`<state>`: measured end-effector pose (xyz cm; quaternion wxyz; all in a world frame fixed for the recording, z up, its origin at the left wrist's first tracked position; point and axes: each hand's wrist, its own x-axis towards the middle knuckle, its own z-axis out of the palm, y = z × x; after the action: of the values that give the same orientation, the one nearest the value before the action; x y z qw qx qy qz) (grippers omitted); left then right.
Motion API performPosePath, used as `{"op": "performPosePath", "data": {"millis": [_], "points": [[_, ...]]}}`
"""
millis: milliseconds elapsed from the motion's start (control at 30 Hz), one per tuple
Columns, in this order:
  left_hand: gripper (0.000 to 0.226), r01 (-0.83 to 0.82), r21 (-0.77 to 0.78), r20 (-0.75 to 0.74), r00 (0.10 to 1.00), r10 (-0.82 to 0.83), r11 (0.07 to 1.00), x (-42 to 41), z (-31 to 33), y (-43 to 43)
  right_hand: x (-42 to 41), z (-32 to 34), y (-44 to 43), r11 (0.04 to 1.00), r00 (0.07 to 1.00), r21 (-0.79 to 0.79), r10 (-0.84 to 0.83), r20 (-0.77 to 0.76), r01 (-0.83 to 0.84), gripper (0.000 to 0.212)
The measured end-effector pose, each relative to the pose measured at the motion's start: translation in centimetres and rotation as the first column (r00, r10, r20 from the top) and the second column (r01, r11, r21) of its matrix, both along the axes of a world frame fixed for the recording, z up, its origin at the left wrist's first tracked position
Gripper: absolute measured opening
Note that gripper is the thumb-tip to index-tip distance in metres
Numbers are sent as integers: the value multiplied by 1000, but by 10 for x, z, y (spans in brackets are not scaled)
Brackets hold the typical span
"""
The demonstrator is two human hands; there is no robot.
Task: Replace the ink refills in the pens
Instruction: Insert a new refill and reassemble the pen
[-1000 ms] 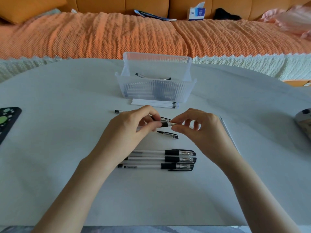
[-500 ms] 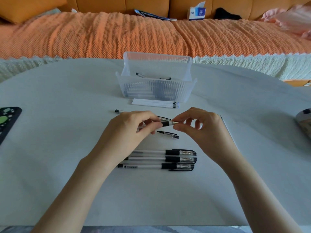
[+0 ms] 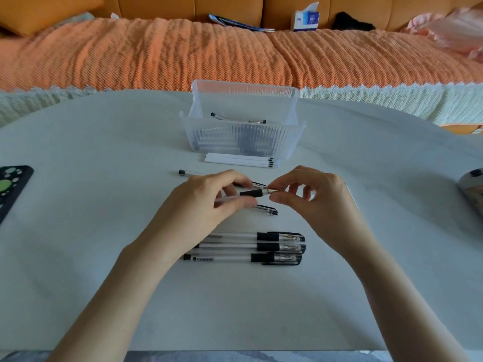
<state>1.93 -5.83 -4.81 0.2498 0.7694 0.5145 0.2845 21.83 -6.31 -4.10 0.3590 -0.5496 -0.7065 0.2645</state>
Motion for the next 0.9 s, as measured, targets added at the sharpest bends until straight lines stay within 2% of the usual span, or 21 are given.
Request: {"op": "performPosePath", "data": {"millis": [100,167,267,400,467,567,733,900], "points": [[31,-22,50,-27,999,23,998,1,0,0,-1,1,-1,1000,1000,-6,3,3,-3,8],[23,-38,87,-28,999,40,996,1,0,-1,-1,1,-1,1000,1000,-4,8,5,-8,7],[6,-25,49,6,1000,25,998,-1,1,0,-1,1,0,1000,1000,4,4,-3,-4,9],[17,-18,12,5,1000,18,1000,-4,2,1,2,0,0,1000,1000,6,-29,-11,29,7],[14,-38,-7,19,999,39,999,-7,1,3,3,0,0,998,998,10,-55,-16,55,5],[10,-71,-28,44,996,72,997,-9,0,5,6,-4,2,996,994,10,-86,69,85,2],[9,-87,-20,36,995,88,996,-7,1,4,1,-17,4,999,947,24,-34,320,28,10],[10,-84,-23,36,996,85,996,-3,1,2,-5,-19,5,1000,942,15,-2,335,-3,13]]}}
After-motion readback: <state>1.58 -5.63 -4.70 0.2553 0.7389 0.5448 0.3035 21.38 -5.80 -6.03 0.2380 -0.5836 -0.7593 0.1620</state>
